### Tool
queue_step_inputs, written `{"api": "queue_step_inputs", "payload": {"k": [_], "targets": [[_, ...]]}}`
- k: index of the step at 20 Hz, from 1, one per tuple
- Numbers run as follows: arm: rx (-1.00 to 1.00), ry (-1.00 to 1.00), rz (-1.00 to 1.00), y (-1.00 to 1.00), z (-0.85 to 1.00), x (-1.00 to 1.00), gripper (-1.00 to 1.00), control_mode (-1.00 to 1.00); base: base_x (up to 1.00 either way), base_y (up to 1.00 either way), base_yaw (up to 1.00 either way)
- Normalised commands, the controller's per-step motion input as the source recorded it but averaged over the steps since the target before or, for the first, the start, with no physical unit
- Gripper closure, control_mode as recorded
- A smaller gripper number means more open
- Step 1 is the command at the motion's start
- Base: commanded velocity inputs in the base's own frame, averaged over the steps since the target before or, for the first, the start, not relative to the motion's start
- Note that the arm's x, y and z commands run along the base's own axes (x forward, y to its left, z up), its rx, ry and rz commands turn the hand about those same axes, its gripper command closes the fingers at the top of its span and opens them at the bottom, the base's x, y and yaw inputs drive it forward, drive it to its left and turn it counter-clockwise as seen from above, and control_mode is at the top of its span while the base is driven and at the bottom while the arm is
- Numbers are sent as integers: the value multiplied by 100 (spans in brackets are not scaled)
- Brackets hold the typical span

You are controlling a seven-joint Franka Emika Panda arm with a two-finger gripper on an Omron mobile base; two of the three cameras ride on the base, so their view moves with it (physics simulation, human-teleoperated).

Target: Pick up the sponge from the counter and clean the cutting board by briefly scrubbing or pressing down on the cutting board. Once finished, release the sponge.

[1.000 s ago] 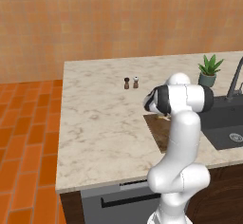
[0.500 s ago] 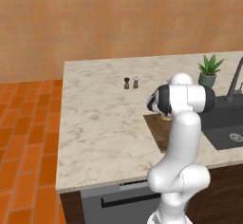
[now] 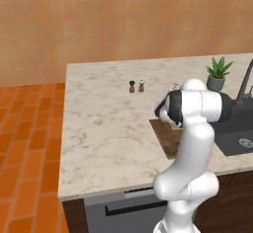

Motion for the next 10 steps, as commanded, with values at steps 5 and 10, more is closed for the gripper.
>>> {"api": "queue_step_inputs", "payload": {"k": [5,10], "targets": [[0,-15,0,-5,-17,-77,100,-100,0,0,0],[0,-14,0,-17,-18,-75,100,-100,0,0,0]]}}
